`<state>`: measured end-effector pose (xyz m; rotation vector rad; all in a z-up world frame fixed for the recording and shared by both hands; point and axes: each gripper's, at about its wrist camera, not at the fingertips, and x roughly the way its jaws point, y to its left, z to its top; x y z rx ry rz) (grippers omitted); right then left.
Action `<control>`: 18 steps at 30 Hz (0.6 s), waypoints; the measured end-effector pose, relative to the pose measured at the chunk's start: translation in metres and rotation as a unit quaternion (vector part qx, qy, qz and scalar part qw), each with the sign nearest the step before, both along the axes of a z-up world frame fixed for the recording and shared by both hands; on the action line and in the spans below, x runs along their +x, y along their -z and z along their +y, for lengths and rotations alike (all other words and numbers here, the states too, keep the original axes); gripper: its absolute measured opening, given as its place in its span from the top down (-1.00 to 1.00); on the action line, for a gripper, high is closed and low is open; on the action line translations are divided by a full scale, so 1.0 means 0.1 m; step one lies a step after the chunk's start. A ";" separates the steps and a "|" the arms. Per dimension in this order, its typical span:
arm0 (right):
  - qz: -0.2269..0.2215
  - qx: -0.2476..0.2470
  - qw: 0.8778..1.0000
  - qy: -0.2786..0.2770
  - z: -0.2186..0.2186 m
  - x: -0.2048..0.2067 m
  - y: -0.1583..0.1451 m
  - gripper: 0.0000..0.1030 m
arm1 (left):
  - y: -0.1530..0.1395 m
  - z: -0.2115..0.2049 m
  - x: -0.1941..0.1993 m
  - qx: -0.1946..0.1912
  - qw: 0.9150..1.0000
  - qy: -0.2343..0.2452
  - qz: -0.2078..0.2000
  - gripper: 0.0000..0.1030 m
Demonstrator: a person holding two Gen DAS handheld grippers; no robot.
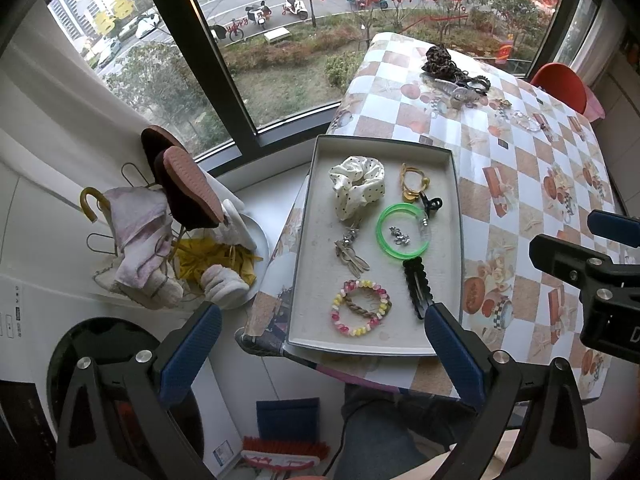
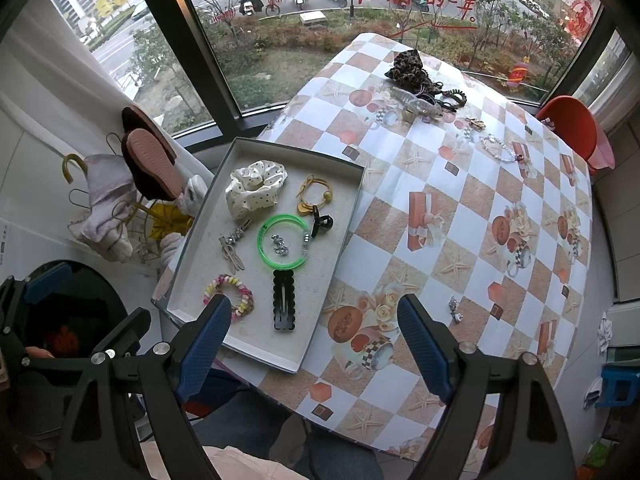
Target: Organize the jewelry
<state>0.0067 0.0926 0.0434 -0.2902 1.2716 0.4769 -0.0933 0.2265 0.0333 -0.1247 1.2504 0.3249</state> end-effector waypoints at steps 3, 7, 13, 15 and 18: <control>0.001 0.000 1.000 0.000 0.00 -0.02 0.01 -0.69 | 0.00 0.00 0.00 0.000 1.000 0.000 0.000 -1.00; 0.001 0.000 1.000 -0.002 -0.01 -0.01 0.01 -0.69 | 0.00 0.00 0.00 0.001 1.000 0.000 0.000 -1.00; 0.002 0.000 1.000 -0.004 -0.02 0.00 0.01 -0.69 | 0.00 0.00 0.01 0.001 1.000 0.000 0.001 -1.00; 0.002 0.000 1.000 -0.004 -0.02 -0.02 0.02 -0.69 | 0.00 0.00 0.01 0.001 1.000 -0.001 0.001 -1.00; 0.002 0.000 1.000 -0.004 -0.02 -0.01 0.02 -0.69 | 0.00 0.01 0.00 0.001 1.000 -0.001 0.001 -1.00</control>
